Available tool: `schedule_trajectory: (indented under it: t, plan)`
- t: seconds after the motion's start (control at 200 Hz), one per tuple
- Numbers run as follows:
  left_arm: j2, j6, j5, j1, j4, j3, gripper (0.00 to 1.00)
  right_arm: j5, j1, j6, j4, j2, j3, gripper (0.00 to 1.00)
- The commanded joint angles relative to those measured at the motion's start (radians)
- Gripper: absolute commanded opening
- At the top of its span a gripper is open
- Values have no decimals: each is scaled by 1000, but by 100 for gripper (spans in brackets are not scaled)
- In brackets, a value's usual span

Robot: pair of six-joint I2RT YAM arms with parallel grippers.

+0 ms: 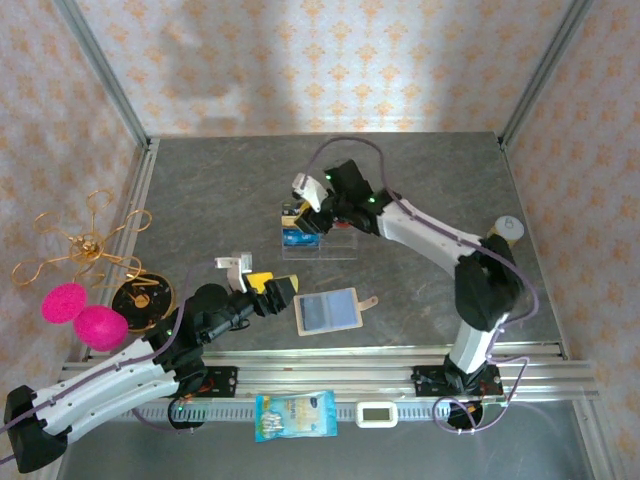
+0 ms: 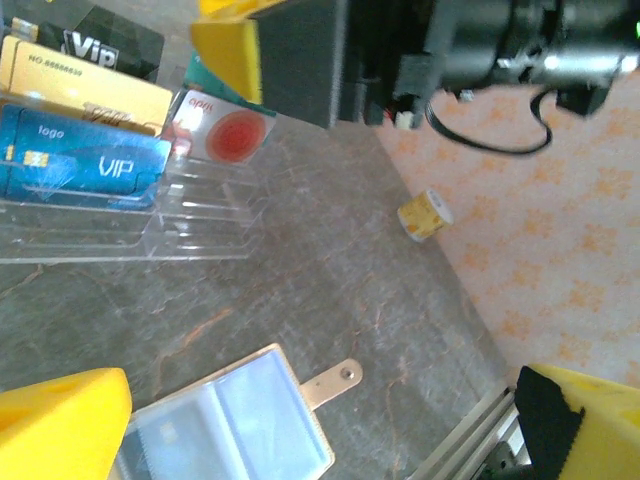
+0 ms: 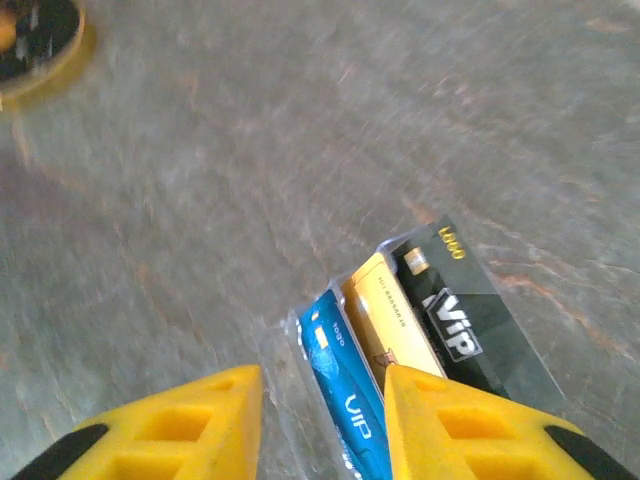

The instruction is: Take the credit cards out of the card holder

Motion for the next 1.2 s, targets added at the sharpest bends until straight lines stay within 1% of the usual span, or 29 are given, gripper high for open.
schedule_trajectory:
  t: [0.0, 0.045, 0.085, 0.135, 0.25, 0.37, 0.425, 0.536, 0.711, 0.846, 1.061, 1.131, 1.196]
  plan:
    - [-3, -46, -15, 4, 89, -38, 99, 86, 9, 398, 331, -100, -175, 35]
    - [-5, -60, -19, 4, 104, -53, 99, 135, 17, 504, 386, -145, -259, 35]
    - [-6, -73, -23, 4, 120, -69, 99, 146, 29, 561, 411, -183, -326, 35]
    - [-6, -92, -24, 4, 149, -92, 99, 217, 54, 623, 410, -227, -405, 35]
    - [1, -111, -7, 4, 232, -147, 99, 368, 135, 670, 317, -296, -526, 36]
    - [15, -112, 3, 6, 293, -176, 99, 433, 238, 705, 279, -336, -637, 36]
    - [23, -111, -9, 7, 286, -173, 99, 468, 293, 730, 277, -331, -665, 37]
    - [44, -108, -35, 7, 238, -149, 99, 529, 390, 755, 260, -271, -662, 37]
    - [64, -117, -53, 9, 197, -141, 99, 607, 465, 756, 223, -186, -620, 37]
    - [70, -124, -57, 10, 191, -144, 95, 645, 499, 749, 192, -146, -594, 37]
    - [89, -119, -68, 13, 149, -127, 90, 639, 534, 738, 185, -101, -583, 37]
    - [106, -120, -74, 15, 132, -118, 87, 631, 539, 733, 185, -80, -580, 37]
    - [125, -118, -73, 16, 125, -111, 82, 635, 539, 737, 182, -64, -580, 37]
